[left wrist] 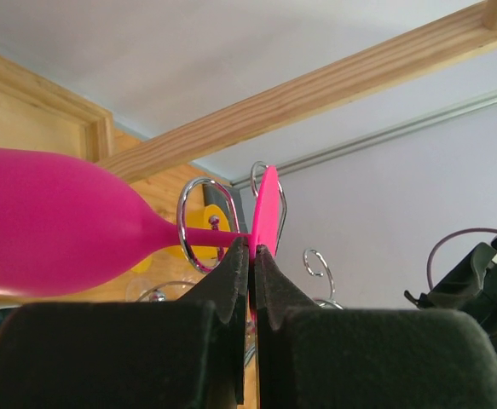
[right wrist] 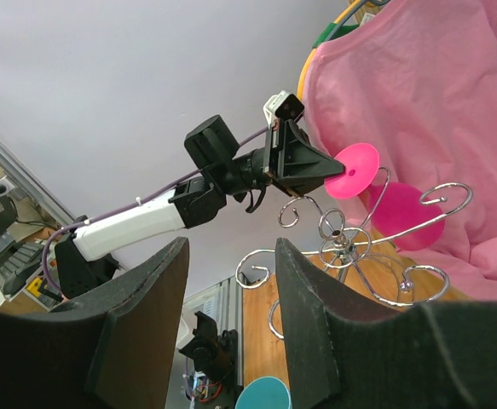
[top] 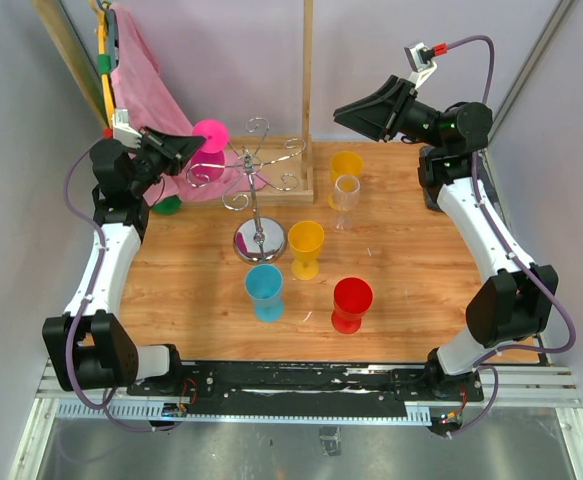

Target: Place the wine glass upside down on the wine glass rack

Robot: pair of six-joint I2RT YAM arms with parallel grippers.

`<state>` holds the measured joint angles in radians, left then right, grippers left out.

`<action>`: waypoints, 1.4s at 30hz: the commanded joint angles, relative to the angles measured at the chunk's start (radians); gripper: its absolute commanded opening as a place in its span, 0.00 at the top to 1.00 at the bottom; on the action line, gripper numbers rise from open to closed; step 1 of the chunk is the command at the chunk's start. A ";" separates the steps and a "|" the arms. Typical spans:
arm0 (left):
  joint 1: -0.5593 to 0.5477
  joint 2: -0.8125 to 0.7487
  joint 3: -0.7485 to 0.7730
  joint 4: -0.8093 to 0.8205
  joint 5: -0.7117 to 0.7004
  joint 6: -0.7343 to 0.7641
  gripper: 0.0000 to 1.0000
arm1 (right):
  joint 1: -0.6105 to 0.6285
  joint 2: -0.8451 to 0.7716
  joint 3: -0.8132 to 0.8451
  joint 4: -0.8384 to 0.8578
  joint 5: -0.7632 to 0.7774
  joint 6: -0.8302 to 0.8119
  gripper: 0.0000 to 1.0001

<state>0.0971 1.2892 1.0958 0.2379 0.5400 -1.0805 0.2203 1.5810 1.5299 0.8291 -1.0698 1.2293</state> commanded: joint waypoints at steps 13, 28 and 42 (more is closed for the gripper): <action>0.010 -0.021 -0.030 -0.072 -0.006 0.053 0.95 | 0.008 -0.021 -0.004 0.021 -0.004 -0.011 0.53; 0.010 -0.030 -0.017 -0.153 -0.033 0.119 0.59 | 0.008 -0.020 -0.005 0.018 -0.003 -0.015 0.53; 0.026 -0.126 0.081 -0.345 -0.125 0.264 0.47 | 0.008 -0.027 0.068 -0.468 0.047 -0.352 0.50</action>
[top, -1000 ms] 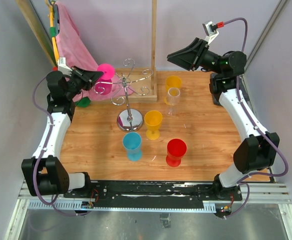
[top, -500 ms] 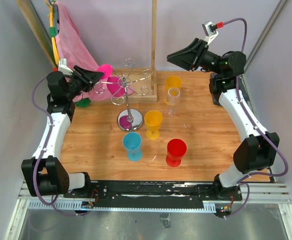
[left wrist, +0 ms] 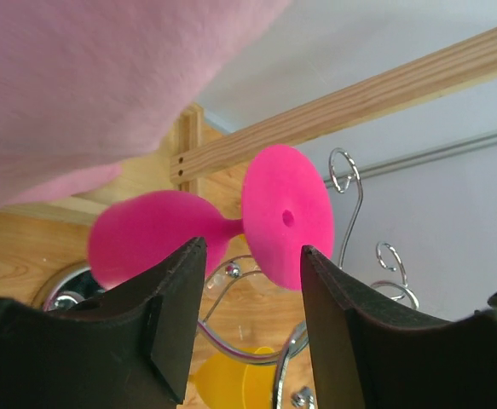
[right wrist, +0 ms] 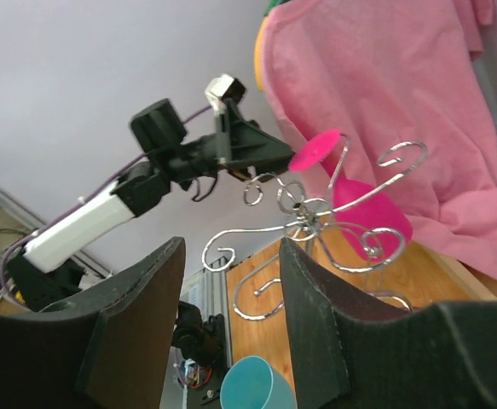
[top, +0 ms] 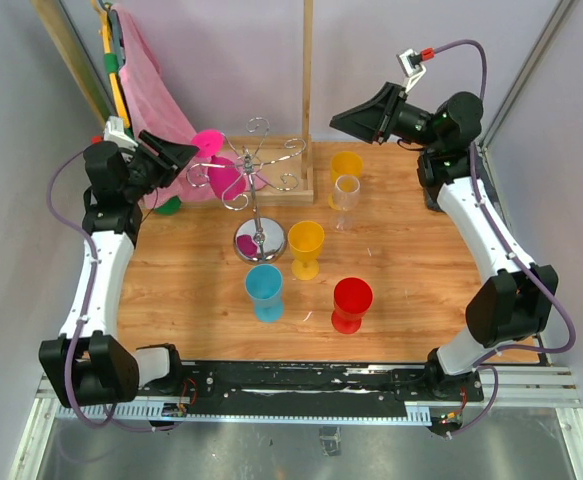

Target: Place the wine glass upside down on the wine glass rack

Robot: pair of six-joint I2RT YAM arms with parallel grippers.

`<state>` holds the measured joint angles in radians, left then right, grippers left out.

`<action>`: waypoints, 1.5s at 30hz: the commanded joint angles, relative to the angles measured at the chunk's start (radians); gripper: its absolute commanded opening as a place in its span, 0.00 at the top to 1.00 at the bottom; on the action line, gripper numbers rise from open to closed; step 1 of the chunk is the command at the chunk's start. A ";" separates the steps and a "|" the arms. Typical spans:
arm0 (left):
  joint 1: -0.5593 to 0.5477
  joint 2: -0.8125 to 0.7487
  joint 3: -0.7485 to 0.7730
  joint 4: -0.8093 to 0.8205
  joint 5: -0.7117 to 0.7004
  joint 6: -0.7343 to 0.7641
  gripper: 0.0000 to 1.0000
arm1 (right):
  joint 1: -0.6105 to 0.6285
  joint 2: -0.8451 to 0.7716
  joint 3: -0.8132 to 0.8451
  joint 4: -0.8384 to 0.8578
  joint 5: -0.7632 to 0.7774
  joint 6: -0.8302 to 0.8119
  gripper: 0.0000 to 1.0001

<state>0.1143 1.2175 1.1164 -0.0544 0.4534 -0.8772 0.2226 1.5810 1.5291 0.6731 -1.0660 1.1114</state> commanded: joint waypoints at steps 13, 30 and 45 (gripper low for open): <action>0.008 -0.123 0.146 -0.127 -0.057 0.127 0.45 | 0.009 0.064 0.355 -1.157 0.502 -0.798 0.52; 0.007 -0.076 0.270 -0.171 -0.052 0.189 0.45 | 0.052 0.376 0.673 -1.519 0.923 -0.981 0.52; 0.007 -0.094 0.248 -0.162 -0.045 0.182 0.45 | 0.066 0.521 0.691 -1.545 1.013 -1.004 0.57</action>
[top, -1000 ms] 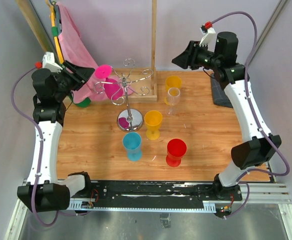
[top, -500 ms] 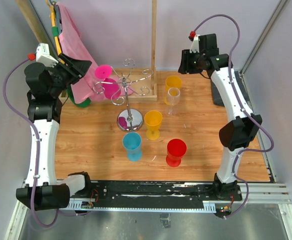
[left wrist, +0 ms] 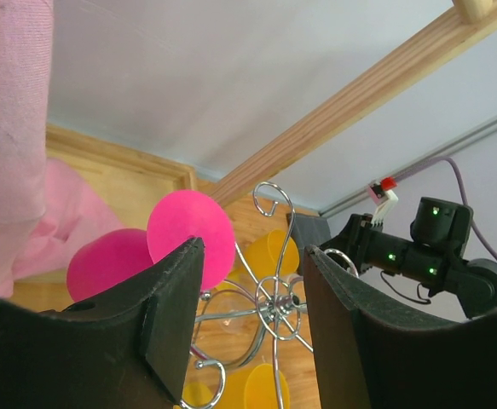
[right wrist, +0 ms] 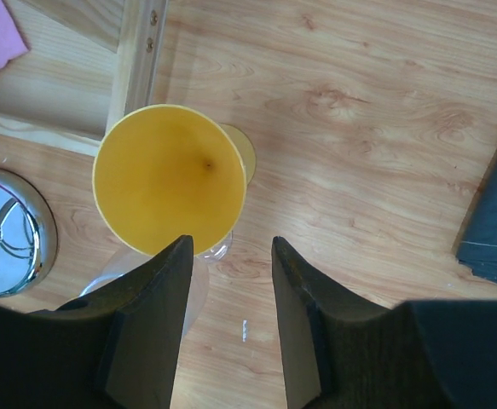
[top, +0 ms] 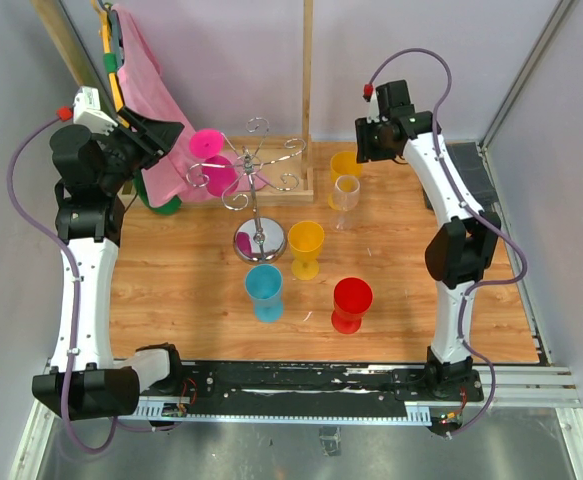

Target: Place the wine glass upside down on the wine glass rack

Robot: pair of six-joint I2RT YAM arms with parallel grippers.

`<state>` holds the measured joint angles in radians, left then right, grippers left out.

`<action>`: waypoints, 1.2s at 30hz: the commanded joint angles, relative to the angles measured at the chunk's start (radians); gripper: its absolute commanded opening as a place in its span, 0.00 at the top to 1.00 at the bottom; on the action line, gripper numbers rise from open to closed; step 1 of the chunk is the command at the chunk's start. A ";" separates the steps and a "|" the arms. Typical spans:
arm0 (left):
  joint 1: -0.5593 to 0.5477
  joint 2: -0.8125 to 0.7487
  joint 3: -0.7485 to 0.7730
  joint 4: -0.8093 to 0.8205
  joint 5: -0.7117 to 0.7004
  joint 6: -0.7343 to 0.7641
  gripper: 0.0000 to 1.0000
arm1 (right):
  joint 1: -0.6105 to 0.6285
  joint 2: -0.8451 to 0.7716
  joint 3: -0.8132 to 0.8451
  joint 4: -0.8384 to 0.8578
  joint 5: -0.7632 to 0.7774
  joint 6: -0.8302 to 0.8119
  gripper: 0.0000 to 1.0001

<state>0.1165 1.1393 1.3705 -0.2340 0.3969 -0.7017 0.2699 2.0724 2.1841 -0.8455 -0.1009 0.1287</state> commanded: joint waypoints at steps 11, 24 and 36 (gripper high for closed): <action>0.005 -0.026 -0.017 0.019 0.013 0.008 0.45 | 0.035 0.092 0.039 -0.023 0.072 -0.024 0.60; 0.005 -0.029 -0.024 0.024 0.014 0.004 0.45 | 0.048 0.126 0.043 -0.023 0.108 -0.028 0.80; 0.004 -0.022 -0.018 0.028 0.019 0.001 0.45 | 0.048 0.100 0.038 -0.004 0.146 -0.013 0.99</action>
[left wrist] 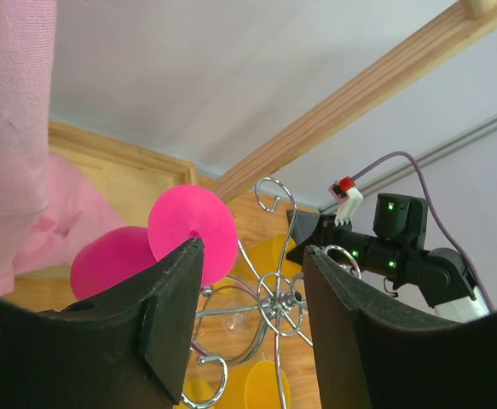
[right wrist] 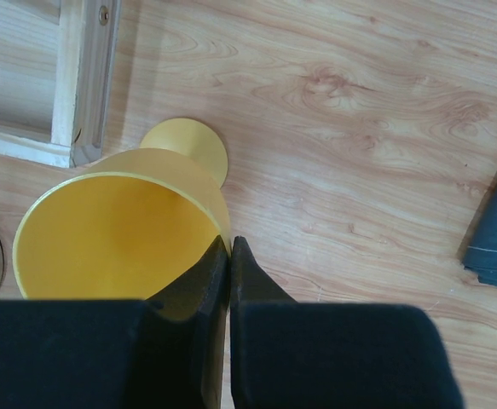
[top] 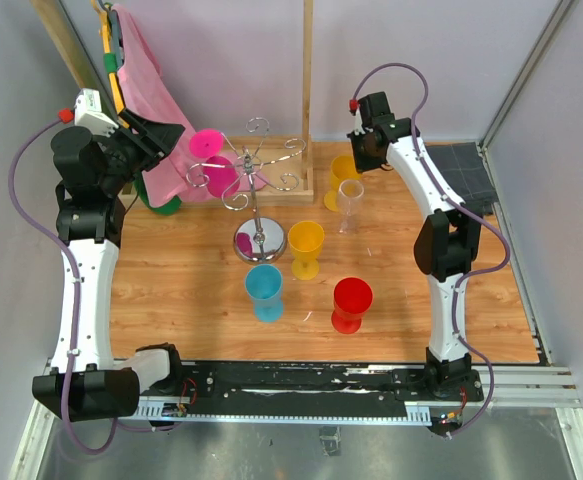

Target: Place the wine glass upside down on the wine glass rack

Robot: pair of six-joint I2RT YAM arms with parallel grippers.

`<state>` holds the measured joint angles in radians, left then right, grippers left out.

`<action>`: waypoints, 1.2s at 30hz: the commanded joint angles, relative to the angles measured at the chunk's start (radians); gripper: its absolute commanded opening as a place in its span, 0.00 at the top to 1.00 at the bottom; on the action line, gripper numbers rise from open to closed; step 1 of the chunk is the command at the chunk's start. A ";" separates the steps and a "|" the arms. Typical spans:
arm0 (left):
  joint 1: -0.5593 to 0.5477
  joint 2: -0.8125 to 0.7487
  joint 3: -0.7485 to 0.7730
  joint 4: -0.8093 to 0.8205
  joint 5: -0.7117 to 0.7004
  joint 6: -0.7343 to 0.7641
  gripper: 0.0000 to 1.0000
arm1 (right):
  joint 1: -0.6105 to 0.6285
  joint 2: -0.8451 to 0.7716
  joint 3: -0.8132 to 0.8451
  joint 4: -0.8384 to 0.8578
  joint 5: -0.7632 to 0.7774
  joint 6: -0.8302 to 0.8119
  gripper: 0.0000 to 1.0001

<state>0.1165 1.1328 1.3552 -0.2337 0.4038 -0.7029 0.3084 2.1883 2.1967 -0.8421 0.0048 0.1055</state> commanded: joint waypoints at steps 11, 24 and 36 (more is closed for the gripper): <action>0.004 -0.013 -0.005 0.030 0.015 0.000 0.45 | 0.009 -0.028 0.075 0.026 0.079 0.030 0.99; 0.005 -0.007 0.005 0.037 0.027 0.003 0.44 | 0.009 -0.223 -0.052 0.264 0.197 0.026 0.99; 0.005 0.009 0.000 0.100 0.087 -0.046 0.44 | 0.008 -0.537 -0.342 0.616 0.188 0.077 0.99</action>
<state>0.1165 1.1355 1.3552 -0.2016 0.4450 -0.7219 0.3084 1.7763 1.9678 -0.4473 0.2066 0.1383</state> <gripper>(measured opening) 0.555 0.020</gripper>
